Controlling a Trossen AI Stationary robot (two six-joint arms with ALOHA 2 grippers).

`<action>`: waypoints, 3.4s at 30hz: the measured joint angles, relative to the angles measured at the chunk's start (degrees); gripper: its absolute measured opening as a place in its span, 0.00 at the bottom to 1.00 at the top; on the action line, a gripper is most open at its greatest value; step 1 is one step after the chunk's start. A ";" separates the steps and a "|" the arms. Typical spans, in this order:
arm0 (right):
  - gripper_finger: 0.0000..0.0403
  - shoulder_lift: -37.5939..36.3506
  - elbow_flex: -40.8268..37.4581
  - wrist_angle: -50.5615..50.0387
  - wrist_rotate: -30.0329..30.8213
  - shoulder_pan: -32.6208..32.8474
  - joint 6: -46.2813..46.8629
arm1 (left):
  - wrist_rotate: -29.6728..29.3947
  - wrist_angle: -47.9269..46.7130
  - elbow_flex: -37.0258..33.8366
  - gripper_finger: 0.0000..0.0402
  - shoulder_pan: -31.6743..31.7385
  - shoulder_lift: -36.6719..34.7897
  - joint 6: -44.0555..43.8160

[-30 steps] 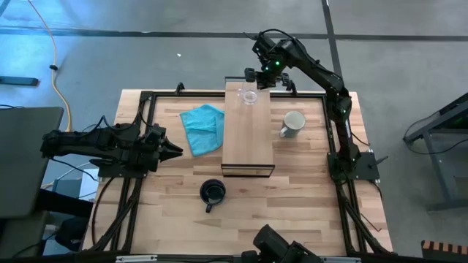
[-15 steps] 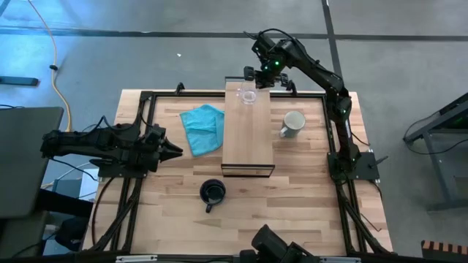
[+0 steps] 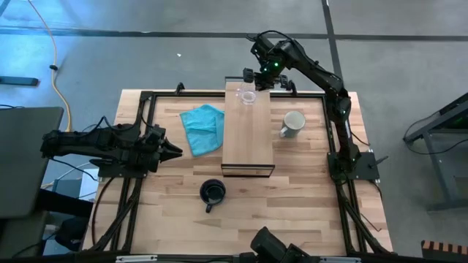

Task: Stack small to large cups/mugs on shelf
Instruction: Put the transparent mug on the shelf

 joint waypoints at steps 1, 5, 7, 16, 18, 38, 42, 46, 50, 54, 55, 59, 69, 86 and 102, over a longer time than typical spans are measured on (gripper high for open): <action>0.12 0.00 0.00 0.00 -0.02 -0.01 0.00 | 0.00 0.00 0.00 0.21 0.00 0.00 0.00; 0.12 0.00 0.00 0.00 -0.01 0.11 -0.01 | 0.00 0.00 0.00 0.21 0.00 -0.02 -0.22; 0.12 0.00 0.00 0.03 0.00 0.11 -0.36 | 0.00 0.00 0.00 0.21 0.00 -0.01 -0.22; 0.17 0.00 0.00 1.34 0.02 0.11 -1.52 | 0.00 0.00 0.00 0.21 0.00 0.00 -0.29; 0.19 0.00 0.00 1.30 0.04 0.11 -1.53 | 0.00 0.00 0.00 0.21 0.00 -0.02 -0.35; 0.22 0.00 0.00 1.03 0.08 0.11 -1.53 | 0.00 0.00 0.00 0.21 0.00 0.00 -0.35; 0.22 0.00 0.00 1.01 0.09 0.11 -1.55 | 0.00 0.00 0.00 0.21 0.00 0.00 -0.35; 0.22 0.00 0.00 0.95 0.01 0.11 -1.57 | 0.00 0.00 0.00 0.21 0.00 -0.02 -0.35; 0.22 0.00 0.00 0.83 -0.04 0.30 -1.51 | 0.00 0.02 0.00 0.21 0.00 0.00 -0.35; 0.22 0.00 0.00 0.83 -0.06 0.55 -1.26 | 0.00 0.00 0.00 0.21 0.00 0.00 -0.26; 0.22 0.00 0.00 0.83 -0.06 0.69 -1.01 | 0.00 0.00 0.00 0.21 0.00 -0.02 -0.26; 0.22 0.00 -0.02 0.62 -0.08 0.87 -0.49 | 0.00 0.00 0.00 0.21 0.00 -0.01 -0.26; 0.22 0.11 -2.84 0.67 -0.30 1.80 -0.71 | 0.00 0.01 0.00 0.21 0.00 -0.01 -0.26; 0.08 0.02 -1.95 2.60 -0.02 1.45 1.98 | 0.07 -0.01 0.00 0.21 0.00 0.00 -0.26; 0.00 0.02 -1.95 1.58 2.76 1.44 4.15 | 0.13 -0.12 0.00 0.21 0.00 0.00 -0.28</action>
